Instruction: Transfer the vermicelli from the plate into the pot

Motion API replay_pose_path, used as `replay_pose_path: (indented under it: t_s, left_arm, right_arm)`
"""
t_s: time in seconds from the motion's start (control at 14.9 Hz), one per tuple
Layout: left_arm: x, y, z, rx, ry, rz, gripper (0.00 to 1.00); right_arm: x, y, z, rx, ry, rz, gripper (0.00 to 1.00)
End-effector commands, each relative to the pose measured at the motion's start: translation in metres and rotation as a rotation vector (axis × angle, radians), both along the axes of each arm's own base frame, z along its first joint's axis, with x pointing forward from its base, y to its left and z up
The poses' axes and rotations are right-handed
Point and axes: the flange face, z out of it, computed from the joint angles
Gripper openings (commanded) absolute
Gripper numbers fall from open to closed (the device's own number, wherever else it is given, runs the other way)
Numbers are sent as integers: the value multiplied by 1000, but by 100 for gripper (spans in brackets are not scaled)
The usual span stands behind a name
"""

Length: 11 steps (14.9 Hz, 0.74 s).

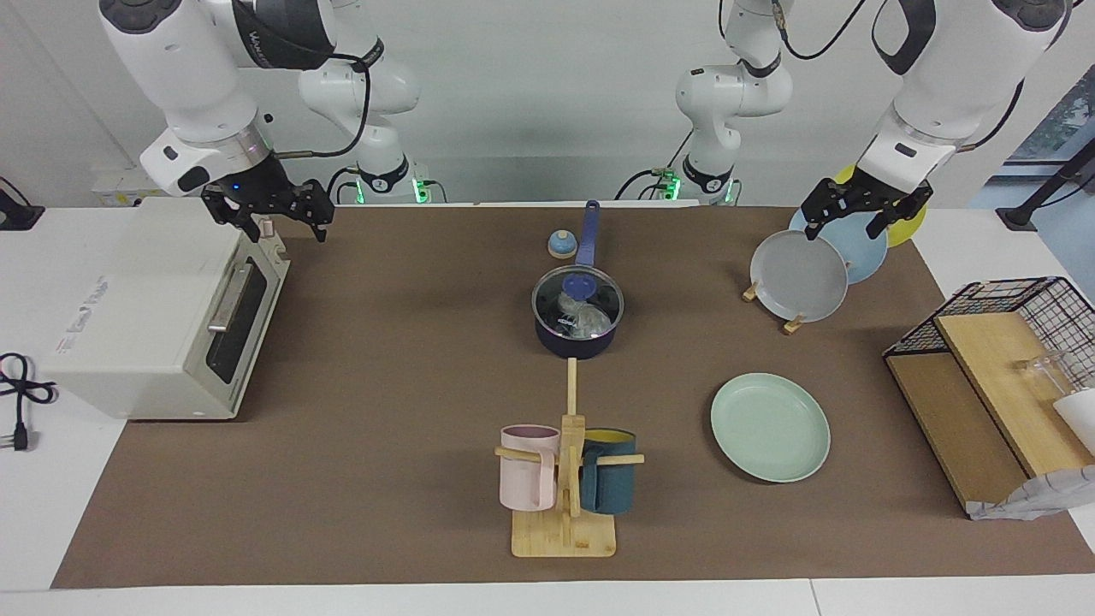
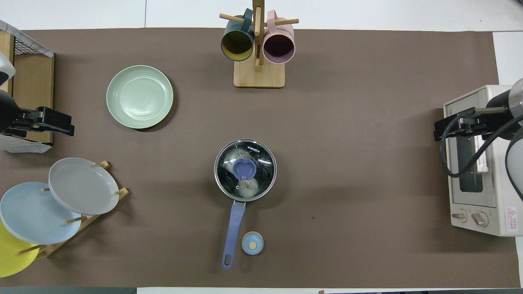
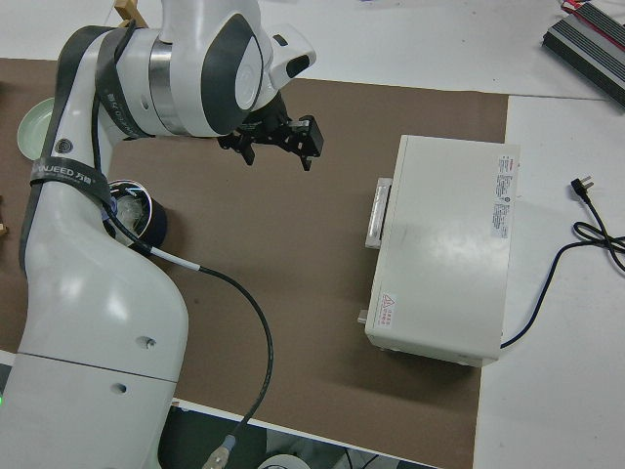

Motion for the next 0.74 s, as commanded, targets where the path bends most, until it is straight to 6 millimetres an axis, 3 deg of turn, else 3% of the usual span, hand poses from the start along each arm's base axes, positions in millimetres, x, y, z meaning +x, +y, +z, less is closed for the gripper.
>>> replay_pose_path:
  t_s: [0.0,0.67]
  left_arm:
    - [-7,3,2,-3,-9,-8,100]
    - [-7,2,2,-5,-9,-9,100]
  right_arm:
    - [1,-8,12,-5,-25,10,100]
    - [2,-17,14,-11,-34,-2,100]
